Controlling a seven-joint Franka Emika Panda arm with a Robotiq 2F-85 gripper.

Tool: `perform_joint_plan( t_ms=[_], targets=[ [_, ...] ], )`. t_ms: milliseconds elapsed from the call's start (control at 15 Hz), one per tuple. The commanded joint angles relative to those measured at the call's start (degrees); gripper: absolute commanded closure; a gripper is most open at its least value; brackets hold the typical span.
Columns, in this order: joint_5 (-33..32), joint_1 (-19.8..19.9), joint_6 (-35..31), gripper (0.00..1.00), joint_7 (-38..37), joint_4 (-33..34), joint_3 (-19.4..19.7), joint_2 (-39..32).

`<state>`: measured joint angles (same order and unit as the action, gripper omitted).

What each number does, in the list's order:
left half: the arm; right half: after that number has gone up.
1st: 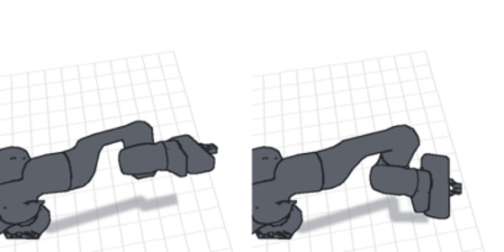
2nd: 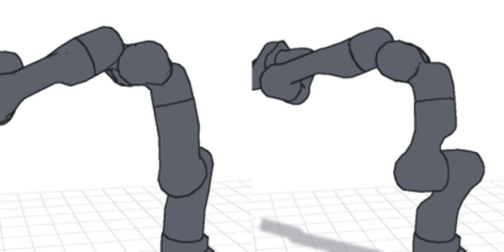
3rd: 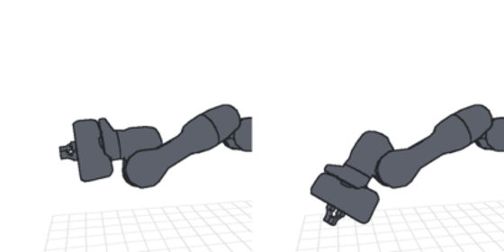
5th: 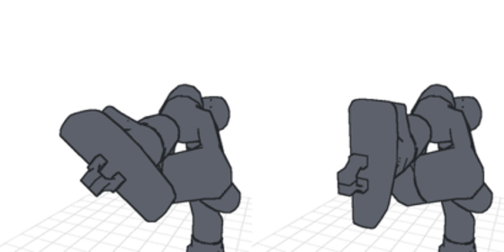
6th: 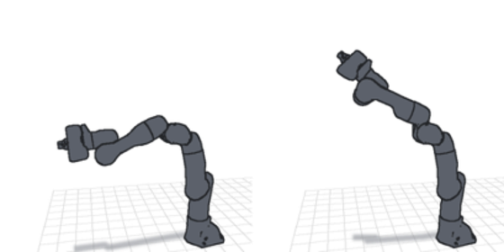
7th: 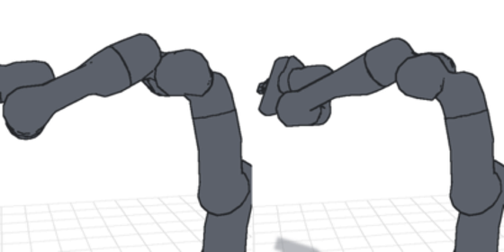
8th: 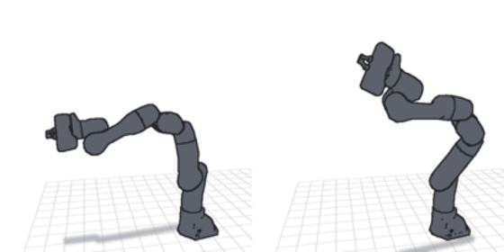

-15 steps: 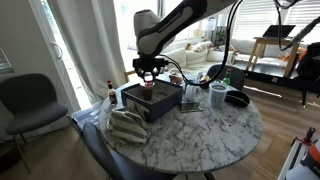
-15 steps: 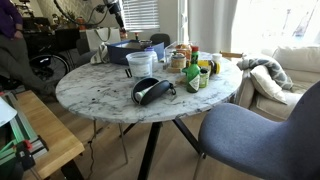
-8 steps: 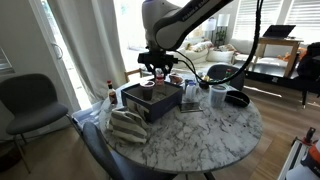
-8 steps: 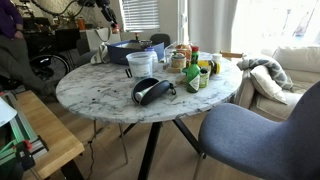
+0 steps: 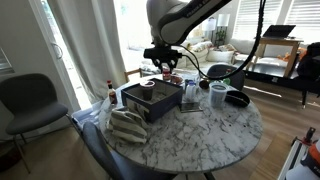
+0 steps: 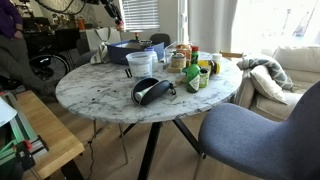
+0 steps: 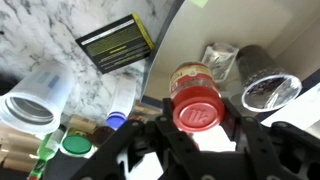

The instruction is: Remove the small container with the red lid from the box and put it on top of the bottle with the blue lid

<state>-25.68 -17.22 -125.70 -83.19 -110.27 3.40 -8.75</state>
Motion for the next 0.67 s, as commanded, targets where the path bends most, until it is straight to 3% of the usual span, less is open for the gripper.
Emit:
perform_joint_plan(
  t_ms=[0, 133, 267, 333, 600],
  targets=[
    [-1.29, 5.73, 5.27, 0.76, -2.03, -6.76, -0.53, 9.91],
    [0.77, 9.76, 5.91, 0.76, -1.27, -10.03, -0.23, 14.34],
    [3.53, 13.47, 1.25, 0.76, -0.5, -12.55, 0.29, 16.54],
    [1.35, 13.14, 5.17, 0.51, -0.12, -7.43, -1.92, 12.73],
    [2.74, 15.76, 2.8, 0.51, 0.21, -10.72, -1.63, 15.62]
  ],
)
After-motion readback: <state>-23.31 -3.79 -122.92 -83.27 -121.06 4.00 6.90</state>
